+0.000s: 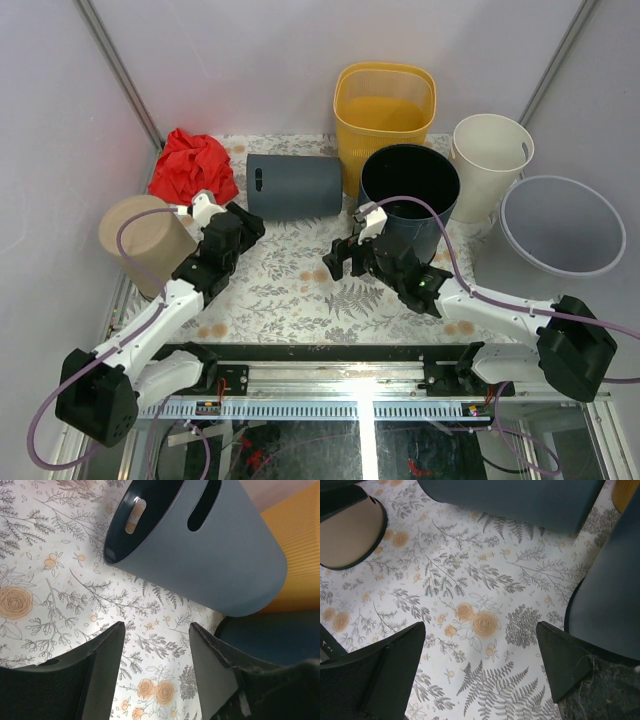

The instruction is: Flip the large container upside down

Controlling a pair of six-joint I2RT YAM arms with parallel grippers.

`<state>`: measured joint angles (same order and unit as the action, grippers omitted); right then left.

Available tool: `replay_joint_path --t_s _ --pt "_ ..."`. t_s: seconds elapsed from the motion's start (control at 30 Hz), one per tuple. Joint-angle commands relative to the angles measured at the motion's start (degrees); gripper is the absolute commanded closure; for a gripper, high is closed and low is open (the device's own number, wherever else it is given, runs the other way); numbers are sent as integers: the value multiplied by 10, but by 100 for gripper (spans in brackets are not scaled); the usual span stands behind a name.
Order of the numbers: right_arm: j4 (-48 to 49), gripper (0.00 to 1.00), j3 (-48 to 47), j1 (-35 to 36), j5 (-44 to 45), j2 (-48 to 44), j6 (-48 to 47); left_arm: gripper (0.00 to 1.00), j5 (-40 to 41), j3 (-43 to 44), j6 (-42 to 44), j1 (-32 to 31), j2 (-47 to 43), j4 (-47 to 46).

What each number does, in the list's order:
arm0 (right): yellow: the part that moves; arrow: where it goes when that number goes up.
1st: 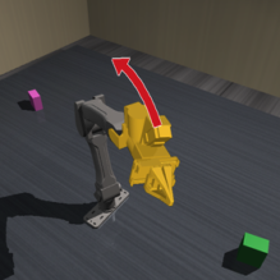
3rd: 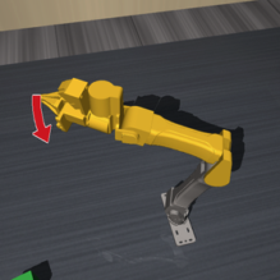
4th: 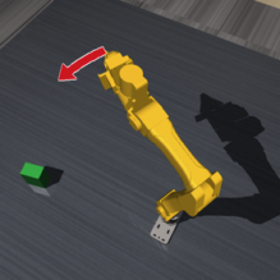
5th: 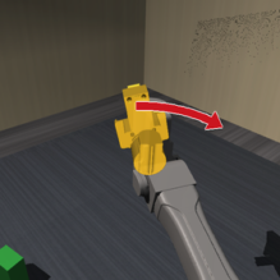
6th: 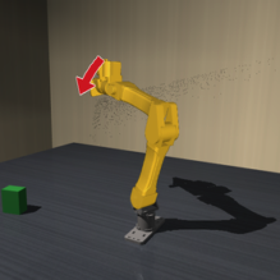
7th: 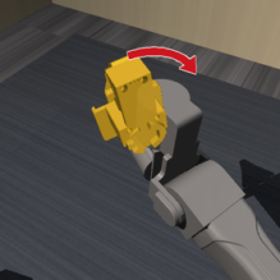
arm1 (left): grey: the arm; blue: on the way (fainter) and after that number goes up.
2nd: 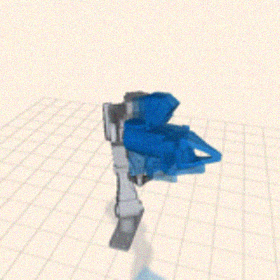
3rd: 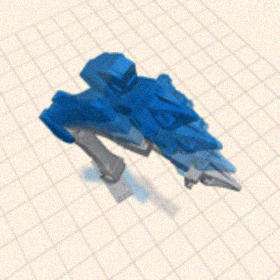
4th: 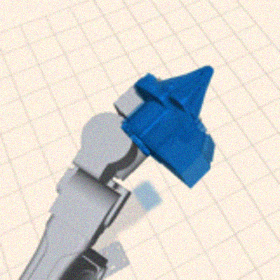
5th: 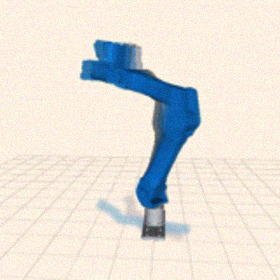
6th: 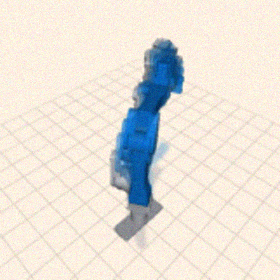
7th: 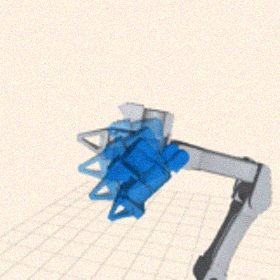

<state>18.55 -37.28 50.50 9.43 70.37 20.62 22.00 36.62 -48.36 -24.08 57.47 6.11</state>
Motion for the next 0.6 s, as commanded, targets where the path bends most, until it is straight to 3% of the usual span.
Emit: replay_joint_path --t_s 0.0,0.23,0.57 --pt "22 0 -61 1 0 13 -13 46 47 23 7 7 24 -65" --pt "39 1 -35 1 2 10 -13 44 32 20 34 32 74 -161" --pt "36 0 -16 1 6 -25 -11 43 -89 -6 3 118 140 -338"
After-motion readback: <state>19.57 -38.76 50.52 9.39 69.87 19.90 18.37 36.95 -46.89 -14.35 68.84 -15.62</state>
